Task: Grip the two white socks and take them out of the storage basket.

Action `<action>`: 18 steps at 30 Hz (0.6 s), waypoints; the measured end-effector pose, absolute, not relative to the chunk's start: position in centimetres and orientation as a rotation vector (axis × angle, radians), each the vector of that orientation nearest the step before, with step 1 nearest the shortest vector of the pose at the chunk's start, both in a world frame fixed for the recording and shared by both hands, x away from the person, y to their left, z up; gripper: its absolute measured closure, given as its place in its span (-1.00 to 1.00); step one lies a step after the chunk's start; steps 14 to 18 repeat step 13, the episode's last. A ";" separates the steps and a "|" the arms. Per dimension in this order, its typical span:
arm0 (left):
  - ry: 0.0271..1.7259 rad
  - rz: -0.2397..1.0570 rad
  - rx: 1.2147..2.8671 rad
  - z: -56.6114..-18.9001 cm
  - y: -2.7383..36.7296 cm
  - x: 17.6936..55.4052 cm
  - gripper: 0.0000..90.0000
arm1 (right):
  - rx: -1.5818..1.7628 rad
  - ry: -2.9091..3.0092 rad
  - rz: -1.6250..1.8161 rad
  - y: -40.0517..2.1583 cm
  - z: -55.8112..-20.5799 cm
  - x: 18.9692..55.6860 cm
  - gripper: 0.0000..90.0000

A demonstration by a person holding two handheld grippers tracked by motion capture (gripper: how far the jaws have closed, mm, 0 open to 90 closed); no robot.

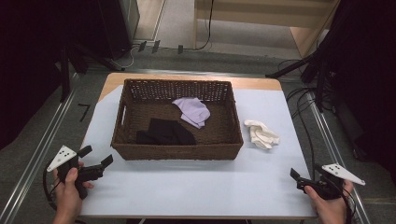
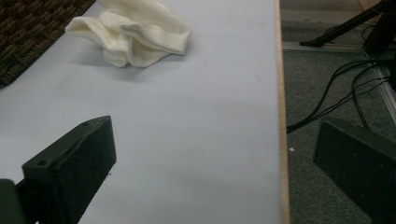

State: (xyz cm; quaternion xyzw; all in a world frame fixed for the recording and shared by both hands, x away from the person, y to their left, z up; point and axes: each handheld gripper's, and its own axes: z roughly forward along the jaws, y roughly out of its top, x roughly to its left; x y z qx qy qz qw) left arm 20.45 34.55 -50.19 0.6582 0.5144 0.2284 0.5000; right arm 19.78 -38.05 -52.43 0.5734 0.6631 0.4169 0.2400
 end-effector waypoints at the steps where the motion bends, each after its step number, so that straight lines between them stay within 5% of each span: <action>1: 1.242 0.552 1.593 -50.2 34.6 20.4 -1.00 | 1.562 1.800 1.149 -38.3 -52.6 19.5 -1.00; 18: 1.231 0.533 1.612 -50.2 34.5 20.6 -1.00 | 1.561 1.769 1.141 -38.2 -52.8 18.7 -1.00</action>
